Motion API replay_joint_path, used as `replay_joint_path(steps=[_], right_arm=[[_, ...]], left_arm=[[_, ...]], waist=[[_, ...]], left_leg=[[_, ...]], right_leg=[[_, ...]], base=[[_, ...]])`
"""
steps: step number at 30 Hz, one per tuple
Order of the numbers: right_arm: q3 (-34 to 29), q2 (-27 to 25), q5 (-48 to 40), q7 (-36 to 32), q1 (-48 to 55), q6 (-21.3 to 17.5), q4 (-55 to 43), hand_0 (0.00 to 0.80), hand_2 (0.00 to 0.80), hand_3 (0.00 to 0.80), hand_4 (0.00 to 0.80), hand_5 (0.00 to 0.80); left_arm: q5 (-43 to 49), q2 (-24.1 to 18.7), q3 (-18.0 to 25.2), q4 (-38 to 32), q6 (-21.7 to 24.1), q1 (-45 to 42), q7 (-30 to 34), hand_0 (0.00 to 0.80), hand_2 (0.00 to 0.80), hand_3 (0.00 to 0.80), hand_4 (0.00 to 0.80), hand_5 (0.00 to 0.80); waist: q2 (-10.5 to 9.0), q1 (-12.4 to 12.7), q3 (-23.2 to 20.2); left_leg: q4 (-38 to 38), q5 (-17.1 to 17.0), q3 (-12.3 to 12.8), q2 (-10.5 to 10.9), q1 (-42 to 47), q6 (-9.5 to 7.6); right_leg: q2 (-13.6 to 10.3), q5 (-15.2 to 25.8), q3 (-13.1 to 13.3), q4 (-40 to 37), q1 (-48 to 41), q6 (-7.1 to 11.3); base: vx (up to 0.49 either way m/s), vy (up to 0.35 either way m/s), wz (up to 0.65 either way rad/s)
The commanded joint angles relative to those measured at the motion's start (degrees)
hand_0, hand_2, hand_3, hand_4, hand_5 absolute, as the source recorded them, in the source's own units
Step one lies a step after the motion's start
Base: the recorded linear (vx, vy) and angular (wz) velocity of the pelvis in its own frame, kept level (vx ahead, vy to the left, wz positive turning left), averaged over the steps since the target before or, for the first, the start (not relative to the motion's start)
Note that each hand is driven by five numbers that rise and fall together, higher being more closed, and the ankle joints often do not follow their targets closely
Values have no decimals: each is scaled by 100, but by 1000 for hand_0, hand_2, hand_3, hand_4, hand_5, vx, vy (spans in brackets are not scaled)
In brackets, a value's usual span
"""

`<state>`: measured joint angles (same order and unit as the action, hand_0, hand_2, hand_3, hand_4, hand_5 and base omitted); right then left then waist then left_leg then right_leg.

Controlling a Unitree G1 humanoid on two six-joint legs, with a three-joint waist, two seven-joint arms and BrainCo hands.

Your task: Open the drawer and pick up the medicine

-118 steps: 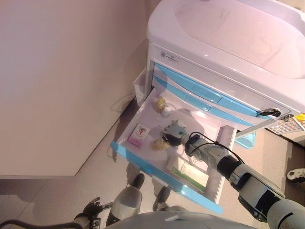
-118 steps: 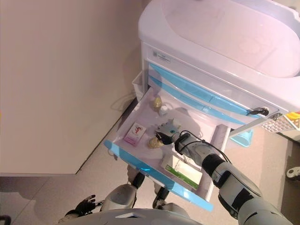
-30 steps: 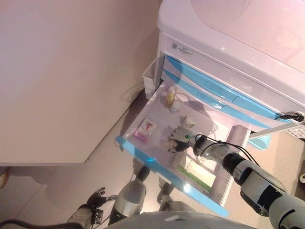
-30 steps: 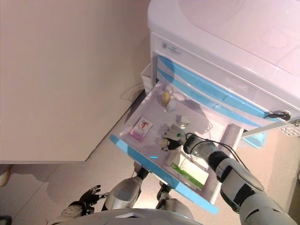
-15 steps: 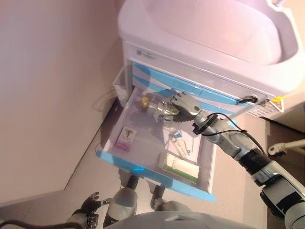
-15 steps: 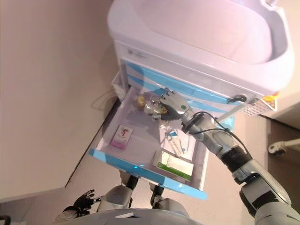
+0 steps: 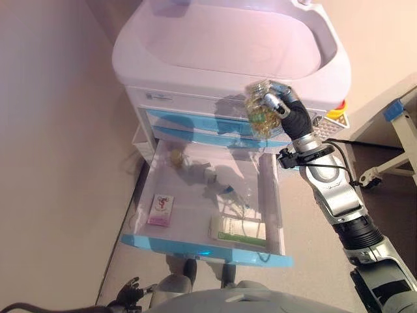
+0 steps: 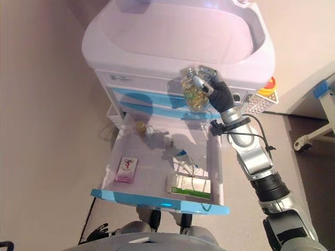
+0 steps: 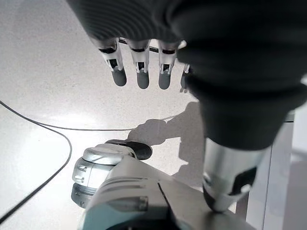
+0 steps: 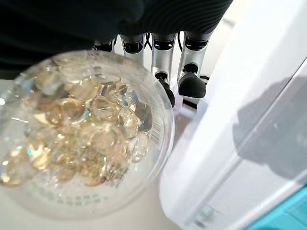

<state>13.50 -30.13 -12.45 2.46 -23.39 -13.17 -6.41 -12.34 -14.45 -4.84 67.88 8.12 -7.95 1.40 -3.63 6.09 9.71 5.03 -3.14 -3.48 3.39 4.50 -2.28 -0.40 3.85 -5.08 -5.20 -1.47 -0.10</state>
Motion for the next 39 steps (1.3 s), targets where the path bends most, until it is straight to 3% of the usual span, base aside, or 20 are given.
replay_joint_path(steps=[1,9,18,22,29,39], right_arm=[[-462,198,-299,397,-612,-77,-406,800,800,800,800,800],[-691,-54,-212,1319,-1492,6,340,800,800,800,800,800],[-507,-1029,19,2145,-2896,373,2497,800,800,800,800,800],[-293,-1410,30,2502,-3497,239,3635,800,800,800,800,800],[-71,-1389,81,3017,-3868,106,4971,800,800,800,800,800],[171,-1375,651,3327,-4109,-96,6131,800,800,800,800,800]], left_arm=[[-68,117,-238,470,179,23,-18,0,0,0,0,0],[36,63,-266,520,71,19,-19,0,0,0,0,0],[140,-83,-336,475,-147,75,25,0,0,0,0,0],[145,-179,-385,488,-209,111,67,0,0,0,0,0],[149,-249,-465,495,-304,161,84,0,0,0,0,0],[122,-330,-553,466,-255,219,89,0,0,0,0,0]], waist=[[-82,101,-273],[-127,218,-380],[-201,505,-457],[-236,657,-446],[-224,880,-402],[-201,1185,-276]], left_leg=[[-106,439,-194,214,-161,-55],[-114,470,-268,252,-62,-50],[-119,460,-459,302,5,-11],[-113,437,-566,326,25,1],[-158,434,-734,386,6,3],[-164,365,-1011,450,-132,-1]], right_leg=[[83,-505,-65,496,-183,193],[72,-543,-146,465,-319,158],[43,-574,-356,442,-466,148],[23,-574,-473,442,-525,153],[-25,-578,-640,464,-565,155],[-54,-566,-882,453,-522,159]], base=[[36,2,-2],[41,-1,3],[43,8,10],[37,7,17],[46,8,13],[33,-1,15]])
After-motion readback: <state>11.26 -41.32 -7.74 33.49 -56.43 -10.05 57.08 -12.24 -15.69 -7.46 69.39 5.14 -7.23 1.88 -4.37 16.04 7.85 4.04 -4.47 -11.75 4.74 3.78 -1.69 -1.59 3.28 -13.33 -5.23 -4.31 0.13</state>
